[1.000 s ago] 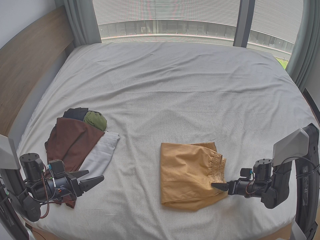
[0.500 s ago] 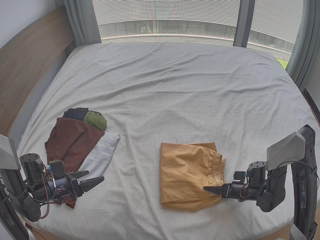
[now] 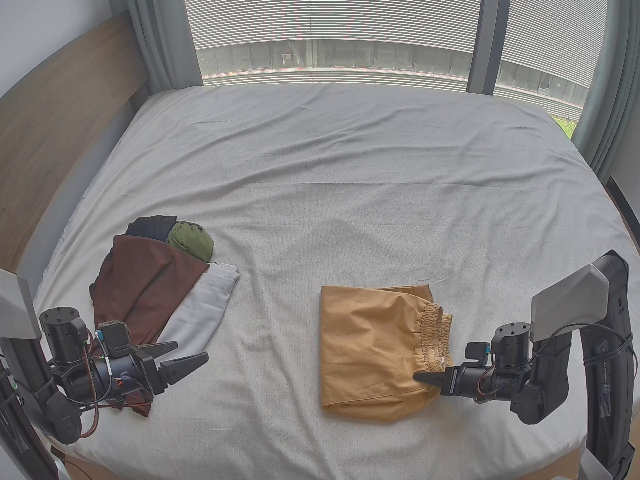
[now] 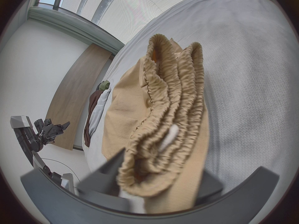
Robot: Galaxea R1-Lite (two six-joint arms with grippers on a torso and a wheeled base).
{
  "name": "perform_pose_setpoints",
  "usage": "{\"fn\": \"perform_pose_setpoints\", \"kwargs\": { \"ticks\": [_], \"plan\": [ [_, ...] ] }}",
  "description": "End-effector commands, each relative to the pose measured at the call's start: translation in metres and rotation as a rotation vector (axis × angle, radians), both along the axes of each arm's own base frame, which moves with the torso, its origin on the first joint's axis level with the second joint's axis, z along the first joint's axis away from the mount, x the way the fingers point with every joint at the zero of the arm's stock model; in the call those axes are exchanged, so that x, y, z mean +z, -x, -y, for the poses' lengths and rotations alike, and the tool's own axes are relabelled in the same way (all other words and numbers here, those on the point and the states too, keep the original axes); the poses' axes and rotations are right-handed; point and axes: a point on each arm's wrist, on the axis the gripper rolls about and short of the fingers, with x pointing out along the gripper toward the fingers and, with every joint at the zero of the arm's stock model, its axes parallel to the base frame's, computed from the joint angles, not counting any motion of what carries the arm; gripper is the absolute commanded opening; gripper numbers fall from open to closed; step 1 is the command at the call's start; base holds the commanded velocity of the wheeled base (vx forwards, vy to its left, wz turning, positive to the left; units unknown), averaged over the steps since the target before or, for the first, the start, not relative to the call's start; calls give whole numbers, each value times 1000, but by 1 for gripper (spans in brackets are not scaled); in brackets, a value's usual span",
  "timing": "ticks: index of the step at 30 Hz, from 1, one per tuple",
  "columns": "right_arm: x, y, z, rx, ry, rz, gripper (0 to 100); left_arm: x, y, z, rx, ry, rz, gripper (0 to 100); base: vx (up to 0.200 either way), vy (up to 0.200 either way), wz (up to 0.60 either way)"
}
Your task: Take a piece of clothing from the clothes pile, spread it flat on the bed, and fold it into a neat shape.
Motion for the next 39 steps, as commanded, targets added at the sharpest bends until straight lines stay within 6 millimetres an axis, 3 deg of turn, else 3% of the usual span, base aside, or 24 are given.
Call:
{"fn": "perform_pose_setpoints", "kwargs": {
  "ticks": [1, 7, 16, 27, 39],
  "plan": [
    [-1, 0, 0, 1, 0, 0, 0, 0, 0, 0, 1, 1, 0, 100, 0, 0, 0],
    [9, 1, -8, 35, -12, 38, 0, 0, 0, -1, 4, 0, 0, 100, 0, 0, 0],
    [71, 2, -42, 149, -94, 246, 0, 0, 1, -1, 6, 1, 0, 100, 0, 0, 0],
    [114, -2, -50, 223, -200, 368, 0, 0, 2, -1, 0, 3, -5, 100, 0, 0, 0],
    [148, -31, -72, 247, -303, 503, 0, -1, 4, -1, -18, 11, -15, 100, 0, 0, 0]
  ]
}}
